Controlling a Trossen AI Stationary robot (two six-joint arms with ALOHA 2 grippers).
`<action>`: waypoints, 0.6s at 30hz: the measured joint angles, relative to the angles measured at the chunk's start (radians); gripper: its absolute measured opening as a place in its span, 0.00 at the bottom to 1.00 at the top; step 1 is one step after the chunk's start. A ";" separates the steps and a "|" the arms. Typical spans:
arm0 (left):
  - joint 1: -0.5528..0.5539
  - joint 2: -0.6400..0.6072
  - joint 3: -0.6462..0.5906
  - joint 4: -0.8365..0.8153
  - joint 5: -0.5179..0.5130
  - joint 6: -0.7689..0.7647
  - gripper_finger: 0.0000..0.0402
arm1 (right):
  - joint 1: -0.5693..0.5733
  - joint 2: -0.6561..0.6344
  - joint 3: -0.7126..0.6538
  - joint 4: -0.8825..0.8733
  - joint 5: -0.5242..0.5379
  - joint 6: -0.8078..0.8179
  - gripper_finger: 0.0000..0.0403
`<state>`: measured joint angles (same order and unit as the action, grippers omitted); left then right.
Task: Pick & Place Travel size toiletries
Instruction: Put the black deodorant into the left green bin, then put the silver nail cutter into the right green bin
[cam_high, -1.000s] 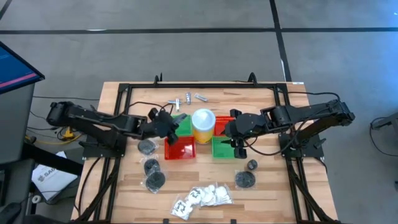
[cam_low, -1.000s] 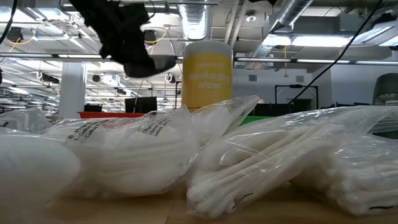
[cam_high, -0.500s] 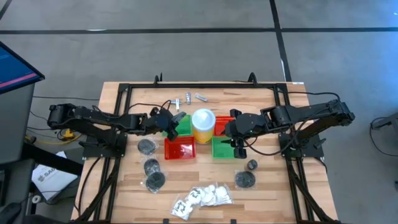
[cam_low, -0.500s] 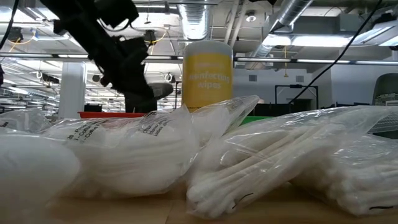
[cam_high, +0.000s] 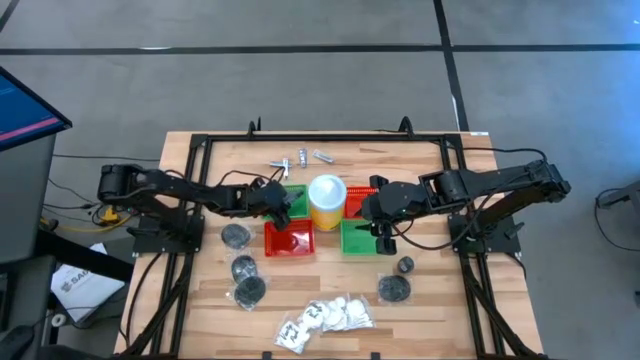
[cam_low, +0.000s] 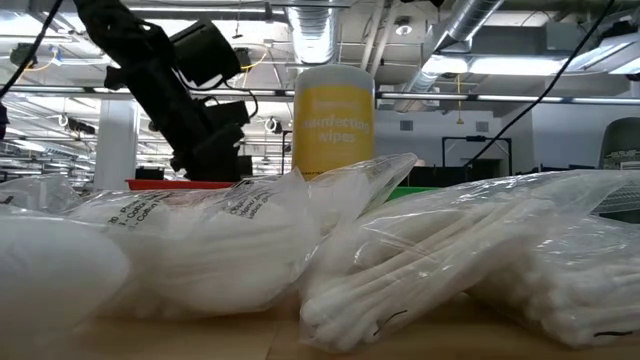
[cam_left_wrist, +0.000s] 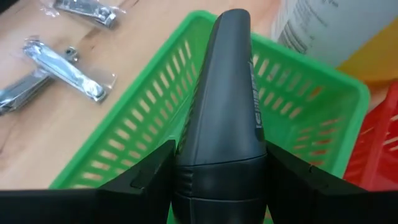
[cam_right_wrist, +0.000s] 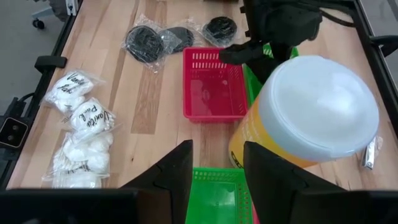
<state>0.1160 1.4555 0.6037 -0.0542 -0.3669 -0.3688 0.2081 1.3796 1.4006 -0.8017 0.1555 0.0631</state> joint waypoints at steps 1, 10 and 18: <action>0.003 0.003 0.000 -0.004 0.001 0.000 0.47 | 0.000 0.000 0.000 0.000 0.000 0.000 0.32; 0.015 0.006 0.000 -0.001 0.003 -0.004 0.56 | 0.000 0.000 0.000 -0.004 0.000 -0.003 0.33; 0.015 0.006 0.000 0.007 0.007 -0.005 0.49 | 0.000 0.000 0.000 -0.005 0.000 -0.003 0.33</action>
<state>0.1314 1.4620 0.6037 -0.0474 -0.3603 -0.3740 0.2081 1.3796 1.4006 -0.8066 0.1555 0.0605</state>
